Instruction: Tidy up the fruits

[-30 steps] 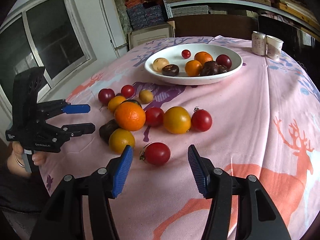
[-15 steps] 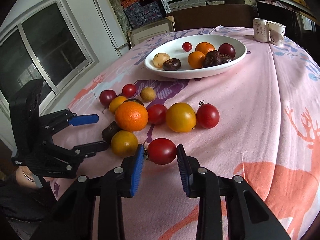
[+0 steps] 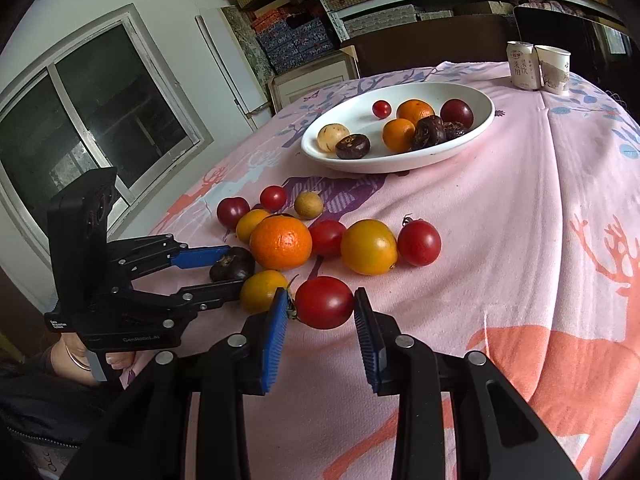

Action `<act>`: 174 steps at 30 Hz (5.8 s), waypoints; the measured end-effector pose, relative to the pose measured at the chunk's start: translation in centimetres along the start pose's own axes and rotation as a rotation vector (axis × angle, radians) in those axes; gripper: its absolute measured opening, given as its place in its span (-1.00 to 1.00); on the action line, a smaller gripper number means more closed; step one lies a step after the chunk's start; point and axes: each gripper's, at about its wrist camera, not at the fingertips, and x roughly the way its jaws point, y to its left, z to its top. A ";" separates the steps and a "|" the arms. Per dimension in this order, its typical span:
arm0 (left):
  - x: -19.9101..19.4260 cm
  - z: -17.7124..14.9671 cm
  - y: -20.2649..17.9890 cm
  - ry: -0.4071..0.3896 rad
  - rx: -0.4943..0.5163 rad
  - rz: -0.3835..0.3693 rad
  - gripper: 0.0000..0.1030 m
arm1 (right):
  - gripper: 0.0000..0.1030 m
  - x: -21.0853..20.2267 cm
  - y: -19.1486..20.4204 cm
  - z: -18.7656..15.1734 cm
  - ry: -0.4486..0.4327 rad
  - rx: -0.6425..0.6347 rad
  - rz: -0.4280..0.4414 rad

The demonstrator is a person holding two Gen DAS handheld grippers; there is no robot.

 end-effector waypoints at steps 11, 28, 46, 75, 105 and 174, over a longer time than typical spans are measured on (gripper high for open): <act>-3.1 3.4 3.3 -0.123 -0.117 -0.003 -0.11 | -0.34 -0.8 -0.6 3.6 -0.088 0.060 -0.019; 9.8 15.8 5.2 -0.045 -0.167 0.044 0.31 | -0.12 6.6 -7.5 17.2 -0.110 0.264 -0.150; 1.0 1.0 7.9 -0.026 -0.177 0.101 0.61 | 0.24 1.6 -4.8 5.4 -0.160 0.216 -0.090; 1.6 2.4 10.5 -0.079 -0.247 0.064 -0.23 | -0.15 2.6 -5.7 2.7 -0.003 0.266 -0.195; 1.1 2.1 11.5 -0.099 -0.294 0.028 -0.22 | -0.45 3.9 -1.3 4.2 0.081 -0.113 -0.331; 5.5 3.6 3.7 0.049 0.065 0.112 -0.26 | -0.28 1.8 -1.5 0.2 0.062 0.081 -0.074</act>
